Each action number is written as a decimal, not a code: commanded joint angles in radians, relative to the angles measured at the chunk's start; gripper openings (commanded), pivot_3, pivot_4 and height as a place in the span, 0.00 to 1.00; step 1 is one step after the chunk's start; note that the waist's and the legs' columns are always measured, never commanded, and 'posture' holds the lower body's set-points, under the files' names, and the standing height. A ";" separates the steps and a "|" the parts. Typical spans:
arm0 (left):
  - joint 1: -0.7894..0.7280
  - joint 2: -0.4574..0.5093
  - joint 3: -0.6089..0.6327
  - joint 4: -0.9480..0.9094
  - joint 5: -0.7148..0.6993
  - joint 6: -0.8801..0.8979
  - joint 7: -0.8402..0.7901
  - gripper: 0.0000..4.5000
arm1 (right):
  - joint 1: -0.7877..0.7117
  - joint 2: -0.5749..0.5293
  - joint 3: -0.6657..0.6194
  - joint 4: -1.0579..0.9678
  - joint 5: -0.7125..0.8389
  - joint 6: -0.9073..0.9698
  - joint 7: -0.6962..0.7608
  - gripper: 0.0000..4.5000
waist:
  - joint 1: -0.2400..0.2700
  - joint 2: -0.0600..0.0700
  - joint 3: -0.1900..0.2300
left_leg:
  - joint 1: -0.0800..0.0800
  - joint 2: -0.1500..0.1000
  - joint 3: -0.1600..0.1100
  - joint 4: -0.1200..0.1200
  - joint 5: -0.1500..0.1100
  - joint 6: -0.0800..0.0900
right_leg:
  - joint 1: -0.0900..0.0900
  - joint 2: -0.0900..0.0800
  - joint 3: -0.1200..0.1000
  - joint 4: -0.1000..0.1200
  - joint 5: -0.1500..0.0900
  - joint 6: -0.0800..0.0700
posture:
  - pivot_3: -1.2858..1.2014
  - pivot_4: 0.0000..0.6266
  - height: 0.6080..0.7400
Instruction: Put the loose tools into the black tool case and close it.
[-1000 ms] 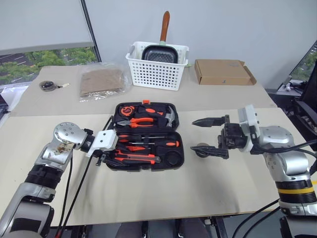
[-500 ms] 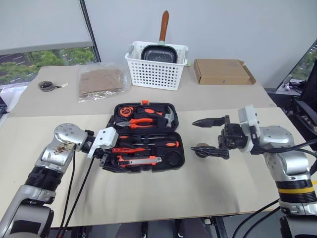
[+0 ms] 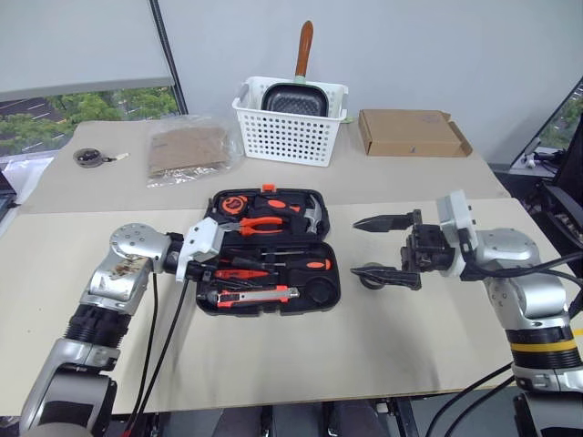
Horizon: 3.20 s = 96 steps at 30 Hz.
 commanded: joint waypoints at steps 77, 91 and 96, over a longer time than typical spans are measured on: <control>0.220 0.184 0.210 -0.547 -0.253 0.440 0.194 1.00 | -0.086 -0.068 0.256 -0.081 -0.383 0.143 -0.141 0.01 | -0.008 0.005 -0.005 | 0.000 0.000 0.000 0.001 0.000 0.000 | -0.001 0.001 0.002 0.000 -0.001 0.004 | 0.52 0.24 0.70; 0.421 0.226 0.321 -0.602 -0.280 0.419 0.230 1.00 | -0.105 -0.018 0.411 -0.213 -0.358 0.259 -0.089 0.01 | 0.000 0.005 -0.004 | 0.000 0.000 0.000 0.001 -0.002 -0.003 | -0.001 -0.001 0.002 -0.001 -0.005 -0.003 | 0.52 0.24 0.70; 0.447 0.218 0.317 -0.591 -0.267 0.385 0.232 1.00 | -0.108 -0.014 0.443 -0.164 -0.401 0.221 -0.103 0.01 | -0.002 0.005 -0.004 | 0.001 0.001 0.000 0.000 -0.002 -0.004 | -0.001 -0.001 0.001 0.000 -0.005 -0.004 | 0.52 0.24 0.70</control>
